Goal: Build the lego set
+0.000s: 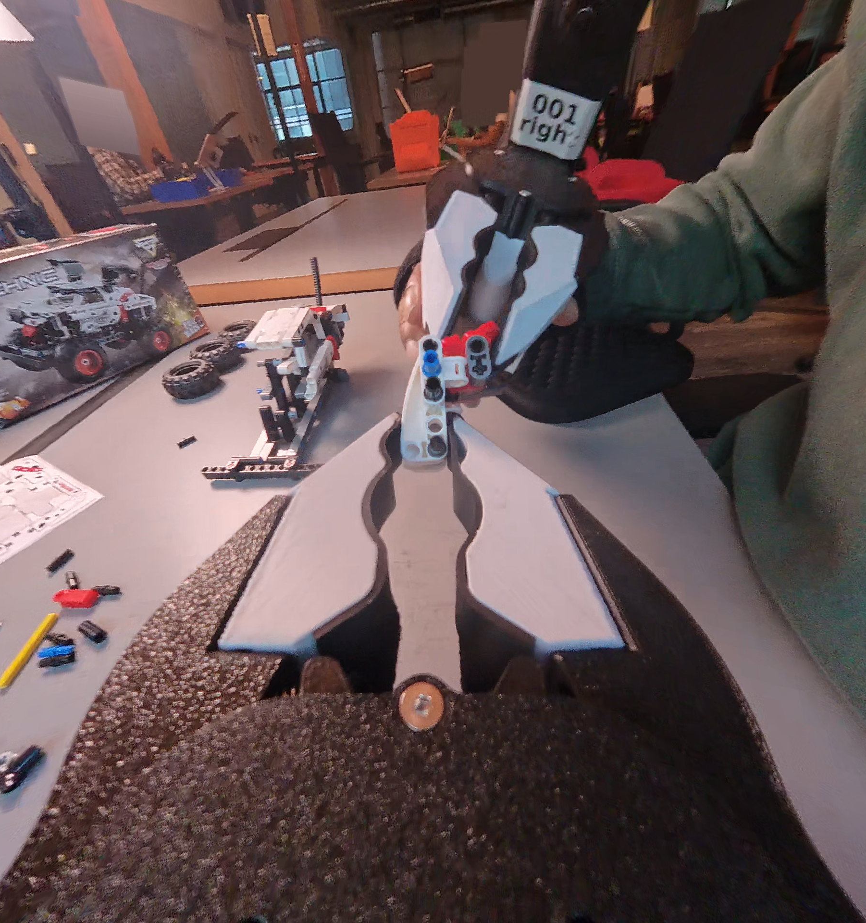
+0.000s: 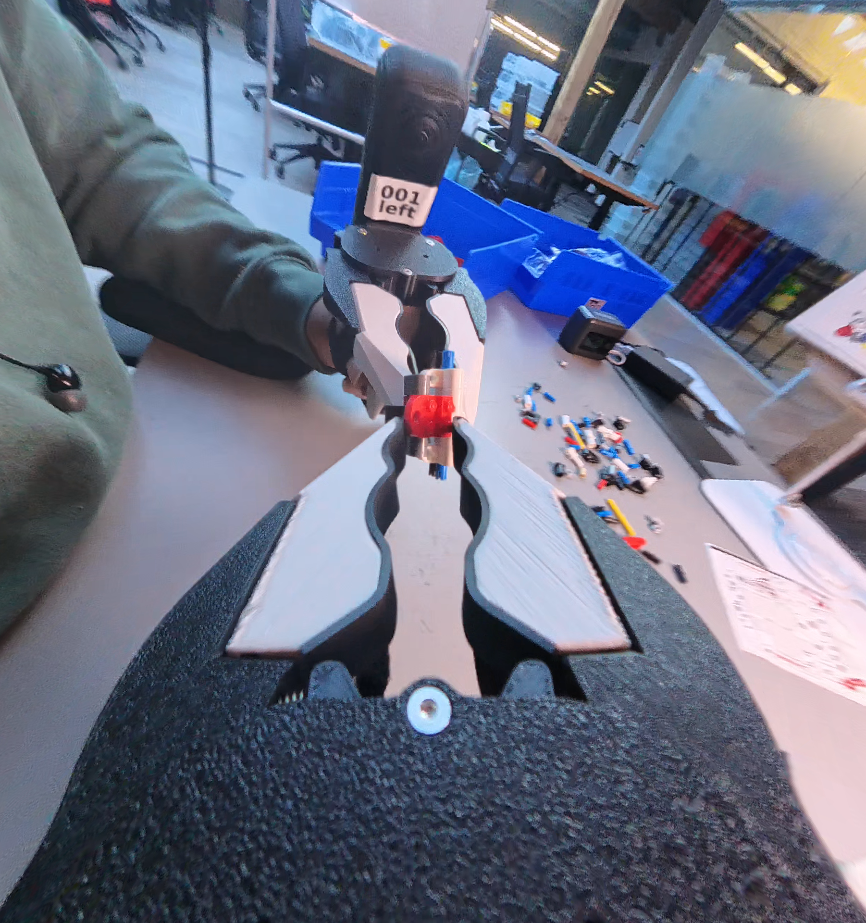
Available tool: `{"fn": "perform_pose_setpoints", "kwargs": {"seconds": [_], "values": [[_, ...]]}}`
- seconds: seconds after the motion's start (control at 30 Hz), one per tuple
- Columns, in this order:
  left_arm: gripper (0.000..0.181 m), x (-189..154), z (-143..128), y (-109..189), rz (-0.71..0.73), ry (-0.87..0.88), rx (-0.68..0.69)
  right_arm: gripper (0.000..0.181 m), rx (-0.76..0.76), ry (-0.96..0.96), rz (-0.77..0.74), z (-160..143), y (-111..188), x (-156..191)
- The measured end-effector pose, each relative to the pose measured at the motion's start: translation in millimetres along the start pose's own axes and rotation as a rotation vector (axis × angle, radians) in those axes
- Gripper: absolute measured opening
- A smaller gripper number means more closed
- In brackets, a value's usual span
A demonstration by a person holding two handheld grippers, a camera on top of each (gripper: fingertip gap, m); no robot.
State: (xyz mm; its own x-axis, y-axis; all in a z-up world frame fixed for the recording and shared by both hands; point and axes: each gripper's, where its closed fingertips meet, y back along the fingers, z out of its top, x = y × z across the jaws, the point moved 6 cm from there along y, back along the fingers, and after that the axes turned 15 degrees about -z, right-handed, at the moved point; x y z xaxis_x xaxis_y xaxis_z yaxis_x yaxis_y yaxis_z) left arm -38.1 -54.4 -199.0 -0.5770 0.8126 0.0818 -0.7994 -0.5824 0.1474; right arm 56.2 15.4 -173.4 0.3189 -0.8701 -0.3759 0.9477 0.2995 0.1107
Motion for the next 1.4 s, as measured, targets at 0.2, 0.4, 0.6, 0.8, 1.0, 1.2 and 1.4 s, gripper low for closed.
{"fn": "perform_pose_setpoints", "kwargs": {"seconds": [0.2,0.4,0.6,0.8,1.0,1.2,1.4], "values": [[0.019,4,-9,-1,-0.052,0.075,-0.010,0.015,-0.035,-0.161,0.102,-6,-10,-14],[0.026,19,-25,2,0.017,0.143,0.109,0.015,-0.015,-0.126,-0.007,-19,-18,-27],[0.035,34,-39,7,0.074,0.224,0.214,0.015,0.125,0.157,-0.086,-34,-27,-19],[0.038,25,-35,5,-0.046,0.284,0.150,0.014,0.084,0.224,-0.049,-32,-29,-4],[0.033,20,-34,4,-0.055,0.244,0.160,0.014,0.039,0.270,-0.053,-29,-26,2],[0.024,15,-25,6,-0.055,0.186,0.102,0.024,0.002,0.177,-0.104,-21,-23,-8],[0.024,14,-19,8,-0.042,0.148,0.066,0.041,-0.012,0.035,-0.074,-19,-20,-14]]}}
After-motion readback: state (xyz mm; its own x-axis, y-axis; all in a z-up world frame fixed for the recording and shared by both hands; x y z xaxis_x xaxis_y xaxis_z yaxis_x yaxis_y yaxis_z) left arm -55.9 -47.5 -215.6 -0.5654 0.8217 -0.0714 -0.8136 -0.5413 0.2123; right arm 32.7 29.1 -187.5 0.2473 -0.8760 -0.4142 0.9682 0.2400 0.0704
